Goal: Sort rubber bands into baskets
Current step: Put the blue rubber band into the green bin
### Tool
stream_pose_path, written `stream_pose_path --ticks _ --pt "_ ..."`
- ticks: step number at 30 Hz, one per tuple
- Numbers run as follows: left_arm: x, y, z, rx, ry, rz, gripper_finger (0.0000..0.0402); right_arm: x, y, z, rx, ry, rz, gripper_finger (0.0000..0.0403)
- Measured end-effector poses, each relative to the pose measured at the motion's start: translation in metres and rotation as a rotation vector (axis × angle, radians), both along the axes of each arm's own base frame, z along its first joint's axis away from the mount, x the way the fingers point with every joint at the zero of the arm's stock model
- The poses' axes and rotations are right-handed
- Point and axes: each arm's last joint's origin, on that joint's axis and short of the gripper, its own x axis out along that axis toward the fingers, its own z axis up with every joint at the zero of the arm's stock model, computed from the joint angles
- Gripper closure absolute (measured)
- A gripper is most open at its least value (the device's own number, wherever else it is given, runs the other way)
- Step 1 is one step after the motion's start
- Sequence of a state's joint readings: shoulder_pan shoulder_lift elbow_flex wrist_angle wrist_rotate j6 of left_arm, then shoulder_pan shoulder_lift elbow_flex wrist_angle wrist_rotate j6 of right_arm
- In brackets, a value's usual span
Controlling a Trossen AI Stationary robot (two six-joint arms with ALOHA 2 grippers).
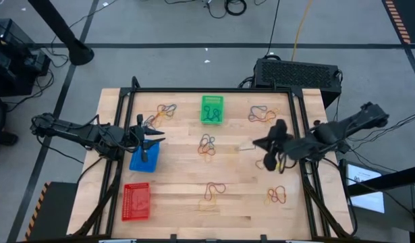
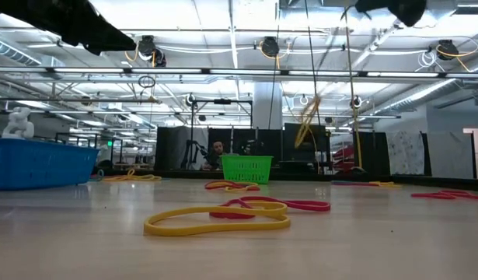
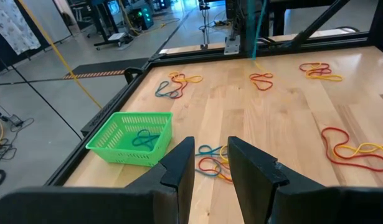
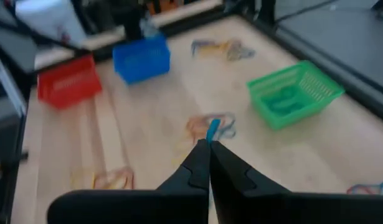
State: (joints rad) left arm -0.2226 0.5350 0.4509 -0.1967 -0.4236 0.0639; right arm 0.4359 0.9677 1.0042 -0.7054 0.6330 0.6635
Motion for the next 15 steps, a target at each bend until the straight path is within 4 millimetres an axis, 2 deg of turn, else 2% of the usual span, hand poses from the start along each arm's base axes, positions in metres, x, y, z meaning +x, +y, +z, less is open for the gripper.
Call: stream_pose_path --ticks 8,15 --pt "0.003 -0.001 0.002 -0.012 -0.023 -0.001 0.0297 -0.009 -0.004 0.017 -0.034 -0.134 -0.023 0.0402" --pt "0.033 -0.012 0.003 -0.021 -0.093 -0.178 0.0297 -0.008 -0.004 0.018 -0.034 -0.141 -0.019 0.0402"
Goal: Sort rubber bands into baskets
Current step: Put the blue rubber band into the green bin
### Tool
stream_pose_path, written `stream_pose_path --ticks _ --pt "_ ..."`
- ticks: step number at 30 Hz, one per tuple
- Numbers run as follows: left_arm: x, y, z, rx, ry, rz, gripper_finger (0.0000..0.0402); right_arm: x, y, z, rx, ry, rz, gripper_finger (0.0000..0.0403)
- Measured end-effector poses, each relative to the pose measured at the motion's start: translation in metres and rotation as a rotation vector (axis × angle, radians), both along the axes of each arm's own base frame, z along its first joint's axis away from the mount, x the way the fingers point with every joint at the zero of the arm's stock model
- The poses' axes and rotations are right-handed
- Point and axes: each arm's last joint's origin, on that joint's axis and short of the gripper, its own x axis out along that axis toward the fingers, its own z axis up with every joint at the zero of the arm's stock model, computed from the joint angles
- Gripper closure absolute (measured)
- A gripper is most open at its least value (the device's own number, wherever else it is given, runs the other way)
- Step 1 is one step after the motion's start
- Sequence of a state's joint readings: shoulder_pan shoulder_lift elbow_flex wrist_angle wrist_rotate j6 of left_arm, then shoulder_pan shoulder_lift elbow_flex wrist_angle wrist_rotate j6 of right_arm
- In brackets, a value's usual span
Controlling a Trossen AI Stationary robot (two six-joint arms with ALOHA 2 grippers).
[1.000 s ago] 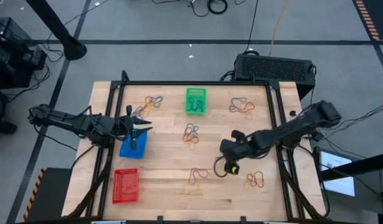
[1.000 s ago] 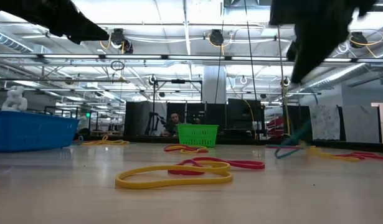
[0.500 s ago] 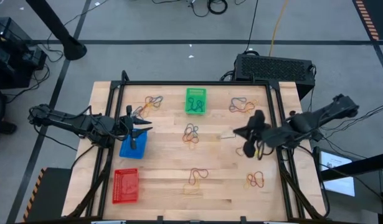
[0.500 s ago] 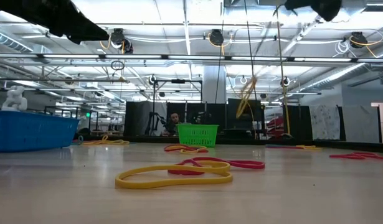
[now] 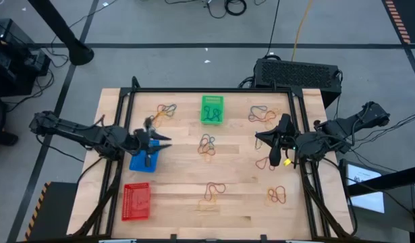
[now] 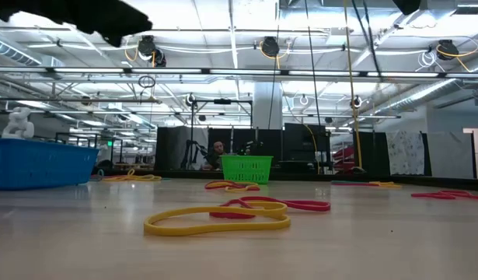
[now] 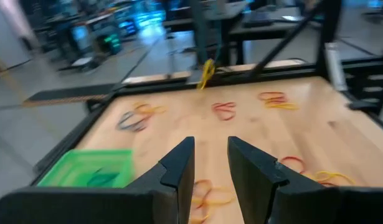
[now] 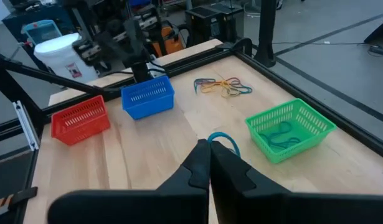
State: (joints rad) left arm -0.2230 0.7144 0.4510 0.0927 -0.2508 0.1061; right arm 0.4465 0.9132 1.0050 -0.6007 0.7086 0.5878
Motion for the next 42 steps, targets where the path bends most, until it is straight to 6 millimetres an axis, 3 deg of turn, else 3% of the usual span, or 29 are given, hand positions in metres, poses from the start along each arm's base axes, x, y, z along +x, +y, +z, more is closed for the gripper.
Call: stream_pose_path --ticks 12,21,32,42 --pt "0.067 -0.018 -0.034 0.116 -0.061 -0.112 0.0297 0.002 0.001 -0.001 0.011 0.012 0.024 0.0402" --pt "0.099 -0.025 -0.051 0.089 -0.216 -0.102 0.0297 0.02 0.012 -0.014 0.036 0.072 0.063 0.0402" --pt "0.174 -0.042 -0.072 0.047 -0.121 -0.095 0.0297 0.044 0.025 -0.016 0.016 0.022 0.146 0.0402" --pt "0.208 -0.044 -0.09 0.175 -0.01 -0.005 0.0297 0.046 0.026 -0.018 0.026 0.033 0.168 0.0403"
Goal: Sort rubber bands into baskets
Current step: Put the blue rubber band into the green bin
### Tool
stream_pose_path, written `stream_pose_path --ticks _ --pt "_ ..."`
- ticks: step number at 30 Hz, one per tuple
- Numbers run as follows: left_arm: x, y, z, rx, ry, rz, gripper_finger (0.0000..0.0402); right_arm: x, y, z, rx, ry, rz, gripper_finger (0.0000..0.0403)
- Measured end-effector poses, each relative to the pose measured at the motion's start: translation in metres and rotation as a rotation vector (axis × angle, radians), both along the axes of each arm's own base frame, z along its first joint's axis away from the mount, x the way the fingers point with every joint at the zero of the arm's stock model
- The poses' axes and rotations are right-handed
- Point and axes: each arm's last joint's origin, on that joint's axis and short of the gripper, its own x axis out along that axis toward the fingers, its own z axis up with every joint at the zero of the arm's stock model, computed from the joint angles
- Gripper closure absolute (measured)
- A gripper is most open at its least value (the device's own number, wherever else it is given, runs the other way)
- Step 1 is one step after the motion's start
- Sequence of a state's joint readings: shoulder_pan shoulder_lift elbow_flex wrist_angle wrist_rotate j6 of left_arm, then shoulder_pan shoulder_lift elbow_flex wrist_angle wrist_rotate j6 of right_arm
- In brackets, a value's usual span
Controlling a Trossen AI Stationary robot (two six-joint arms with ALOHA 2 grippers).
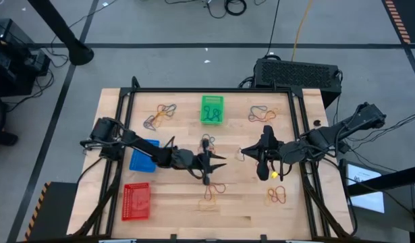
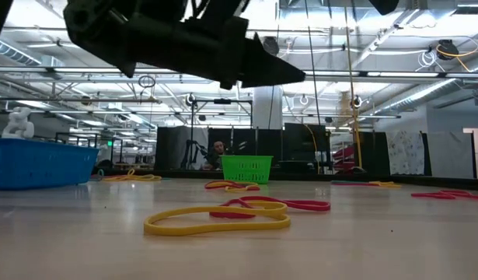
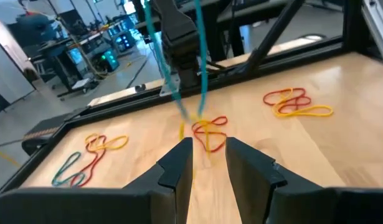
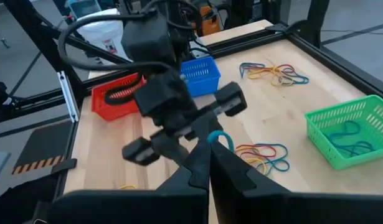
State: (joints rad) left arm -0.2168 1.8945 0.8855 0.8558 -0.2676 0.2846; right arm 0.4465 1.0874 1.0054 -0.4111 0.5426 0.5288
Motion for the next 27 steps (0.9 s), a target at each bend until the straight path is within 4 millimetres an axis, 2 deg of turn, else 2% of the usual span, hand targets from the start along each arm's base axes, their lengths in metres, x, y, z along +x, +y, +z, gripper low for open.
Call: stream_pose_path --ticks 10,17,20,24,27 --pt "0.033 0.004 -0.017 -0.062 0.061 0.001 0.0292 0.0 0.0 0.0 0.001 -0.003 0.0 0.0403" --pt "0.04 0.003 -0.023 -0.111 0.085 -0.005 0.0227 0.0 0.0 0.0 0.001 0.0 0.003 0.0403" --pt "0.04 0.007 -0.027 -0.108 0.118 0.005 0.0211 0.0 0.0 0.0 0.002 0.001 0.005 0.0403" --pt "0.039 0.01 -0.03 -0.103 0.154 0.012 0.0233 0.0 0.0 0.0 0.004 0.002 0.009 0.0403" --pt "0.039 0.01 -0.03 -0.103 0.152 0.012 0.029 0.0 0.0 0.0 0.006 0.003 0.016 0.0403"
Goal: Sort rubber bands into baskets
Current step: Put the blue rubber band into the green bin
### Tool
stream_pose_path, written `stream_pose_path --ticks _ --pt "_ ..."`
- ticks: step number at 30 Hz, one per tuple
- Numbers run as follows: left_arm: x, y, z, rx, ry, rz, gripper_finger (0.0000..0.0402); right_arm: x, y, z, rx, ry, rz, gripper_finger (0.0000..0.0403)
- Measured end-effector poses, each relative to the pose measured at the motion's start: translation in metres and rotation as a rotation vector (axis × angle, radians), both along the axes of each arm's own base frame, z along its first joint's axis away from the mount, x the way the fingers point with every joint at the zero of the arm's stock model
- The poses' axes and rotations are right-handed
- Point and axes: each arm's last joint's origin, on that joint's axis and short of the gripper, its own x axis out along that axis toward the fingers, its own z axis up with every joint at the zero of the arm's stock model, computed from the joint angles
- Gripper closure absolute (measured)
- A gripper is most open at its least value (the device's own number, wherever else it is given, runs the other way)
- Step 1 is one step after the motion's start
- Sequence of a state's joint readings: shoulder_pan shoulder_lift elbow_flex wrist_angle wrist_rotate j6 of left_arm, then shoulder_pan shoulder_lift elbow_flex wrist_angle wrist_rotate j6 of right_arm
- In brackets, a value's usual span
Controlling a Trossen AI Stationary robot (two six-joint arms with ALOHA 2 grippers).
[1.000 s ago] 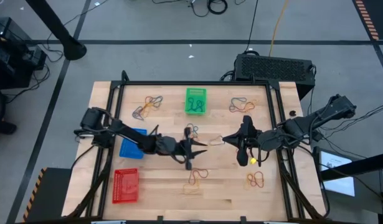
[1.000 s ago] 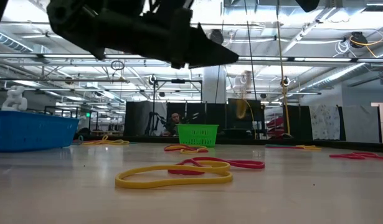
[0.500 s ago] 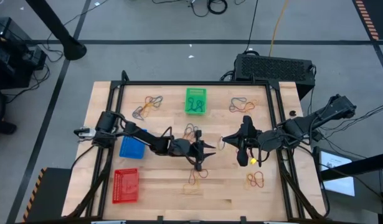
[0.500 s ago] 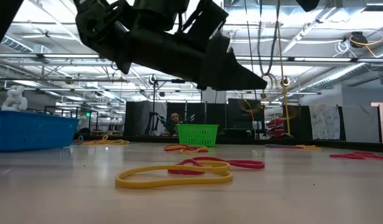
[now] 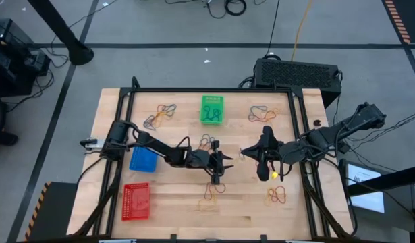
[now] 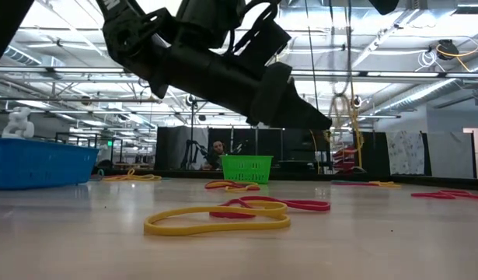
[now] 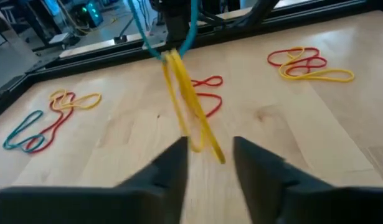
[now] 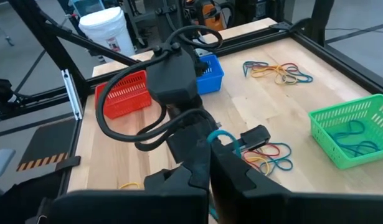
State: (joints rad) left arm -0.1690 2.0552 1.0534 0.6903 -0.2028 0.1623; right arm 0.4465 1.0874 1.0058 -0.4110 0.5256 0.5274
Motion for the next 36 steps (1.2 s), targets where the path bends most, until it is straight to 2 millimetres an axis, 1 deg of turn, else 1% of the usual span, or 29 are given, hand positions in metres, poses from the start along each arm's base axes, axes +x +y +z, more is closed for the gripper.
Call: stream_pose_path --ticks 3,4,9,12,15,19,21,24,27,31,33,36 --pt "0.0 0.0 0.0 -0.001 0.001 -0.001 0.0372 0.0 0.0 0.0 0.0 0.0 0.0 0.0403" --pt "0.0 0.0 0.0 -0.001 0.001 -0.001 0.0386 0.0 0.0 0.0 0.0 0.0 0.0 0.0403" --pt "-0.001 0.0 -0.002 0.003 0.018 -0.001 0.0397 0.0 0.0 0.0 -0.002 0.0 0.001 0.0403" --pt "-0.005 -0.002 0.004 0.013 0.07 -0.007 0.0398 0.0 0.0 0.0 -0.022 0.004 0.01 0.0403" --pt "-0.014 -0.009 0.022 0.028 0.117 -0.039 0.0399 0.0 0.0 0.0 -0.049 0.012 0.021 0.0403" --pt "-0.032 -0.021 0.04 0.102 0.236 -0.158 0.04 -0.002 -0.001 -0.004 -0.068 0.05 0.022 0.0403" --pt "-0.042 -0.027 0.052 0.131 0.27 -0.188 0.04 -0.004 -0.002 -0.008 -0.063 0.092 0.009 0.0403" --pt "-0.058 -0.033 0.074 0.165 0.286 -0.177 0.04 -0.011 -0.005 -0.017 -0.028 0.191 -0.039 0.0403" --pt "-0.071 -0.04 0.098 0.189 0.219 -0.16 0.0401 -0.019 -0.009 -0.026 0.017 0.291 -0.104 0.0403" --pt "-0.088 -0.047 0.131 0.243 0.06 -0.162 0.0401 -0.026 -0.012 -0.032 0.058 0.373 -0.18 0.0403" --pt "-0.093 -0.047 0.149 0.262 -0.032 -0.139 0.0401 -0.028 -0.013 -0.034 0.072 0.391 -0.204 0.0403" --pt "-0.103 -0.042 0.177 0.26 -0.173 -0.081 0.0401 -0.027 -0.013 -0.038 0.081 0.403 -0.224 0.0403"
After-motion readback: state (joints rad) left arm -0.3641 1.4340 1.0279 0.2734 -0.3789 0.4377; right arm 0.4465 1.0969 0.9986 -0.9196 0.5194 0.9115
